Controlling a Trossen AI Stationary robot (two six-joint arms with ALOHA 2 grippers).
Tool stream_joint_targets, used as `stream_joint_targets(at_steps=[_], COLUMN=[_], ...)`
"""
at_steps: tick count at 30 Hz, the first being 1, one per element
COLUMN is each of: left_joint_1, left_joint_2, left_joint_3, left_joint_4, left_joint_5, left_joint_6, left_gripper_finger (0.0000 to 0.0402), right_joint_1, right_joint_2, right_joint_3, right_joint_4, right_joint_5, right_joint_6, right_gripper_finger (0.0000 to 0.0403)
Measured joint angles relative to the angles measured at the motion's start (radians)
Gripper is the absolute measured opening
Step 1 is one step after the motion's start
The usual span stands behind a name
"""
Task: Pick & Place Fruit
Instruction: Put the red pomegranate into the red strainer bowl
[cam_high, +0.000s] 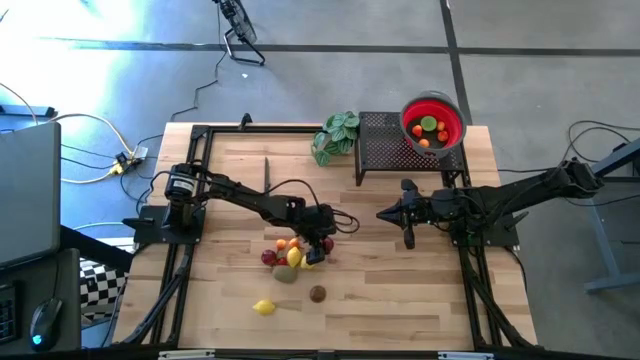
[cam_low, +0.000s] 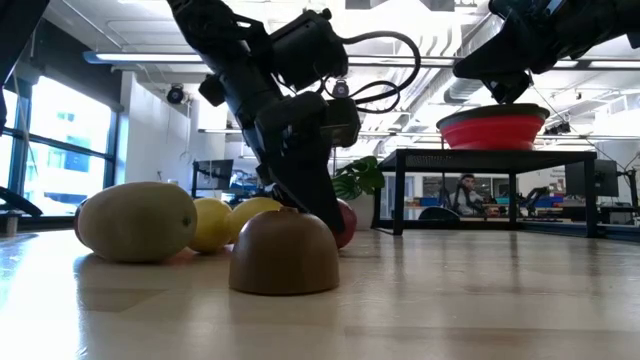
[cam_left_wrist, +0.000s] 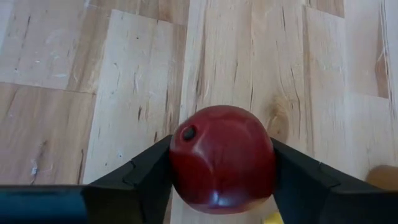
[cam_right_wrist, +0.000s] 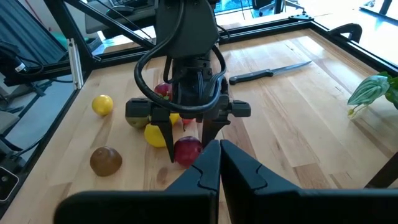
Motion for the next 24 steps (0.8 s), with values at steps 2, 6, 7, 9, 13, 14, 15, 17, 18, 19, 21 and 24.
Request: stream_joint_targets(at_steps=[2,6,7,9,13,14,15,17,18,19,21,24], left_joint_1=[0.0,0.0,-0.001,-0.001,-0.001,-0.001,-0.001,-0.001,-0.001,-0.001,-0.001,-0.001], left_joint_2=[0.0,0.001,0.001,0.001,0.001,0.001,0.001,0.001,0.001,0.001,-0.002,-0.005], left_joint_3=[0.0,0.0,0.0,0.0,0.0,0.0,0.0,0.0,0.0,0.0,0.0,0.006], left_joint_4=[0.002,0.008,0.009,0.011,0.014,0.014,0.015,0.015,0.015,0.015,0.014,0.008], left_joint_5=[-0.001,-0.003,-0.003,-0.004,-0.004,-0.005,-0.005,-0.005,-0.005,-0.005,-0.006,-0.006], left_joint_6=[0.0,-0.001,-0.001,-0.001,-0.001,-0.001,-0.001,0.0,0.0,0.004,0.016,0.031], left_gripper_finger=[0.0213,0.0214,0.0216,0.0218,0.0216,0.0215,0.0214,0.0213,0.0213,0.0213,0.0212,0.0212], right_joint_1=[0.0,0.0,0.0,0.0,0.0,0.0,0.0,0.0,0.0,0.0,0.0,0.0], right_joint_2=[0.0,0.0,0.0,0.0,0.0,0.0,0.0,0.0,0.0,0.0,0.0,0.0], right_joint_3=[0.0,0.0,0.0,0.0,0.0,0.0,0.0,0.0,0.0,0.0,0.0,0.0], right_joint_4=[0.0,0.0,0.0,0.0,0.0,0.0,0.0,0.0,0.0,0.0,0.0,-0.002], right_joint_5=[0.0,0.0,0.0,0.0,0.0,0.0,0.0,0.0,0.0,0.0,0.0,0.0], right_joint_6=[0.0,0.0,0.0,0.0,0.0,0.0,0.0,0.0,0.0,0.0,0.0,0.0], right_gripper_finger=[0.0004,0.0004,0.0004,0.0004,0.0004,0.0004,0.0004,0.0004,0.0004,0.0004,0.0004,0.0004])
